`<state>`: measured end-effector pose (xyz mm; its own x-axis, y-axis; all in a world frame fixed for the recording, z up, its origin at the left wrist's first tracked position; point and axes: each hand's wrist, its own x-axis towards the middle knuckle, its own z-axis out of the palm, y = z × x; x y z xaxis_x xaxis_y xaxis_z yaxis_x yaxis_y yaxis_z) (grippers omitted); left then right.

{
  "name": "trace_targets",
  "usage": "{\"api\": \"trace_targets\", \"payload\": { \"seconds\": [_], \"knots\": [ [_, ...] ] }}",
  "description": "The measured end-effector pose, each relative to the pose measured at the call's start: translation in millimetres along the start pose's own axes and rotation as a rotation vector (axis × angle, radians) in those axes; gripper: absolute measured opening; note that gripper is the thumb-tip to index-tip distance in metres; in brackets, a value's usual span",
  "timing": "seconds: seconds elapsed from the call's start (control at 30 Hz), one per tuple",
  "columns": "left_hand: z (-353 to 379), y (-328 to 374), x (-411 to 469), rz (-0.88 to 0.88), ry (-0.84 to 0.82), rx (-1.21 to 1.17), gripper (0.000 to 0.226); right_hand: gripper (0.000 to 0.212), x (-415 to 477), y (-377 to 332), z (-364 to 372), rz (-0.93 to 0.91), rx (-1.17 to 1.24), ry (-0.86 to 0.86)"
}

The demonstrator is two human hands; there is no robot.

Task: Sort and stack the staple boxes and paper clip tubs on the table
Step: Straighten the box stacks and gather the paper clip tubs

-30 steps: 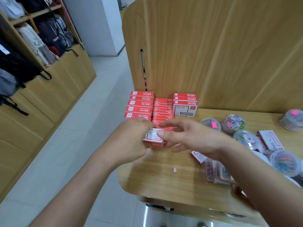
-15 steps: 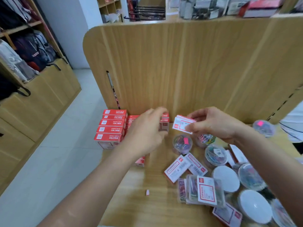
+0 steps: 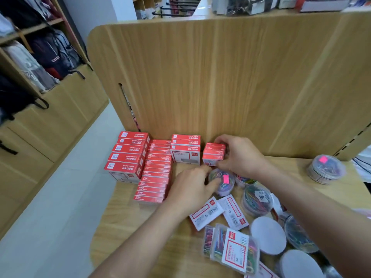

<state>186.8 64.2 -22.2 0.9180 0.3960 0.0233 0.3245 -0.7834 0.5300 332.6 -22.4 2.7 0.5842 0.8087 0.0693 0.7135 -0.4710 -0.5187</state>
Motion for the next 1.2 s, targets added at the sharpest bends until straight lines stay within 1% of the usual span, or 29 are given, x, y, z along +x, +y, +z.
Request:
{"api": "trace_targets", "payload": {
  "seconds": [0.07, 0.13, 0.2, 0.23, 0.27, 0.33, 0.37, 0.4, 0.47, 0.53, 0.57, 0.6, 0.63, 0.67, 0.73, 0.77, 0.9, 0.97, 1.07, 1.13, 1.2],
  "knots": [
    [-7.4, -4.0, -0.7, -0.027, 0.086, -0.041, 0.027, 0.049, -1.1, 0.9, -1.5, 0.013, 0.032, -0.004],
    [-19.5, -9.9, -0.8, -0.047, 0.251, -0.100, 0.010, 0.049, -3.2, 2.3, -9.8, 0.033, 0.087, 0.020],
    [-34.1, -16.2, 0.1, -0.028, 0.417, -0.094, 0.018, 0.048, -4.1, 2.1, -21.4, 0.041, 0.170, 0.035],
    [-39.7, -20.8, 2.2, -0.023, 0.464, -0.047, 0.023, 0.048, -3.9, 0.9, -25.8, 0.030, 0.184, 0.022],
    [-43.0, -26.1, 5.9, -0.031, 0.473, 0.042, 0.030, 0.048, -3.4, -0.8, -28.0, 0.012, 0.164, -0.001],
    [-45.7, -35.4, 14.7, -0.055, 0.399, 0.249, 0.048, 0.048, -2.5, -4.8, -26.4, -0.005, 0.093, -0.044],
    [-46.3, -38.0, 18.3, -0.071, 0.337, 0.309, 0.055, 0.048, -2.3, -5.8, -23.2, 0.007, 0.079, -0.056],
    [-46.3, -39.1, 21.9, -0.087, 0.283, 0.333, 0.059, 0.048, -2.4, -5.4, -19.7, 0.032, 0.091, -0.068],
    [-47.2, -36.6, 24.7, -0.097, 0.235, 0.324, 0.058, 0.047, -5.1, -4.6, -15.9, 0.064, 0.192, -0.085],
    [-50.4, -32.0, 18.6, -0.030, 0.300, 0.265, 0.053, 0.047, -10.5, -7.1, -15.7, 0.049, 0.293, -0.089],
    [-52.7, -29.0, 12.4, 0.030, 0.352, 0.214, 0.050, 0.047, -13.7, -11.0, -15.5, 0.024, 0.303, -0.095],
    [-54.1, -27.1, 4.8, 0.081, 0.366, 0.157, 0.050, 0.047, -17.1, -16.4, -14.1, -0.007, 0.283, -0.113],
    [-55.3, -25.3, -3.9, 0.107, 0.316, 0.114, 0.053, 0.048, -19.8, -23.2, -11.8, -0.042, 0.242, -0.136],
    [-56.2, -23.5, -11.8, 0.099, 0.218, 0.094, 0.058, 0.049, -21.1, -28.9, -7.3, -0.070, 0.199, -0.155],
    [-55.8, -23.0, -22.1, 0.060, 0.042, 0.139, 0.069, 0.049, -21.5, -37.2, 3.4, -0.089, 0.145, -0.175],
    [-55.0, -25.7, -22.9, 0.048, 0.010, 0.196, 0.070, 0.048, -21.6, -39.8, 8.5, -0.085, 0.139, -0.180],
    [-51.8, -33.4, -17.2, 0.024, 0.029, 0.361, 0.058, 0.047, -21.6, -40.1, 31.2, -0.118, 0.030, -0.145],
    [-48.2, -36.4, -14.3, 0.017, 0.036, 0.405, 0.057, 0.047, -23.1, -39.7, 36.8, -0.123, -0.057, -0.151],
    [-41.4, -40.0, -10.4, 0.031, 0.031, 0.533, 0.059, 0.058, -28.9, -35.1, 33.1, -0.125, -0.185, -0.153],
    [-39.0, -40.8, -8.2, 0.027, 0.065, 0.579, 0.056, 0.063, -32.8, -30.1, 25.4, -0.113, -0.261, -0.165],
    [-38.1, -39.9, -7.2, 0.026, 0.115, 0.624, 0.051, 0.059, -34.9, -26.1, 23.8, -0.102, -0.314, -0.186]
  ]
}}
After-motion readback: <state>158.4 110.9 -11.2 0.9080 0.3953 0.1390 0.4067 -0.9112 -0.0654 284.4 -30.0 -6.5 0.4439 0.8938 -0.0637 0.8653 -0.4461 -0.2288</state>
